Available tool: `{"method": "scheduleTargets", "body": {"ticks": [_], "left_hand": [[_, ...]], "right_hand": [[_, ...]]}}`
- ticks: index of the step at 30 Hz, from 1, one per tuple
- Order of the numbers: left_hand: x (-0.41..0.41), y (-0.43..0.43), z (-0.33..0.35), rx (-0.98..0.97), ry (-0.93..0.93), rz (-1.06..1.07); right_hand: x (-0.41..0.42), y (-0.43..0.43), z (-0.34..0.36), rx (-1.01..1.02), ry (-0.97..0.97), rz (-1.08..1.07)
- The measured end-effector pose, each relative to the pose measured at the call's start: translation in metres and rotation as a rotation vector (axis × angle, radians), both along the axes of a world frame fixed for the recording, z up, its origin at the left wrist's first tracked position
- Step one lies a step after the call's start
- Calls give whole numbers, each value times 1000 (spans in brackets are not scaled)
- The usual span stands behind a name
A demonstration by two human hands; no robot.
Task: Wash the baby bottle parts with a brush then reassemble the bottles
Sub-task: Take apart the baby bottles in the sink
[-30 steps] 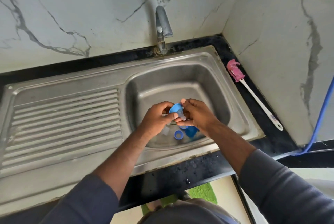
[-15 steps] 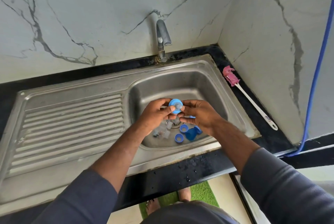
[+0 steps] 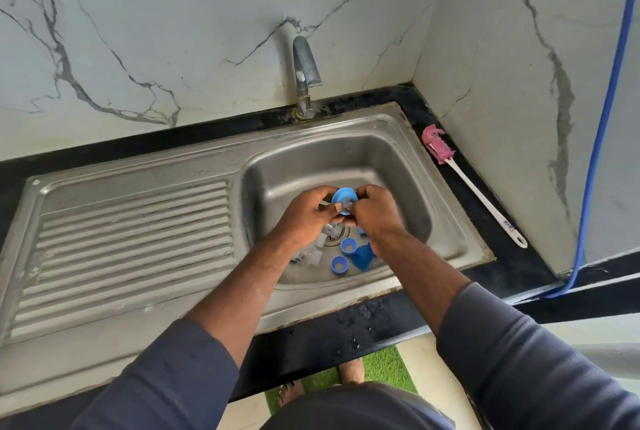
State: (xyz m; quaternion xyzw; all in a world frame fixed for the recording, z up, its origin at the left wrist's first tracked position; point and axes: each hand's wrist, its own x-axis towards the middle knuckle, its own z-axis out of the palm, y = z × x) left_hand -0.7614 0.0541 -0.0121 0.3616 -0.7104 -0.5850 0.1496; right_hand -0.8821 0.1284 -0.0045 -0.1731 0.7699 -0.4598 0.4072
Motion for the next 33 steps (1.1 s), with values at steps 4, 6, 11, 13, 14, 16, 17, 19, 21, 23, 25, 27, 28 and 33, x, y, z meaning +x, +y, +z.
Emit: {"method": "scheduleTargets", "body": {"ticks": [4,6,11,13,14,16,17,19,21,23,25,27,28,33], "left_hand": [[-1,1,-5,-26,-42,8],[-3,1,-8,-76,-79,22],[-2,5,-14,-108,-137,30],[-2,8,-15,-96,-138,42],[-3,9,-15,-91,-140,44],[-3,9,-14,-81,-145,29],[-2,9,-14,-77,-150,19],[1,8,-15,-73,-158,21],[4,10,-18,-101,-165,69],[5,13,-17,-147,-186,143],[4,16,-15,-150,-204,202],[4,17,-15,-127,-209,218],[5,18,-16,-122,-215,216],[12,18,-20,-76,-252,251]], "right_hand": [[11,-3,-7,72,213,4],[14,-3,-5,87,237,-1],[12,-3,-8,137,304,77],[15,-2,-11,149,349,113],[17,-1,-13,151,367,115],[20,2,-16,140,381,102],[21,2,-18,131,383,98],[21,2,-18,112,360,97],[19,-1,-18,63,279,99],[16,-4,-15,17,207,151],[13,-7,-15,17,149,227],[8,-7,-18,21,40,274],[5,-7,-19,19,-21,293],[4,1,-16,-59,-260,370]]}}
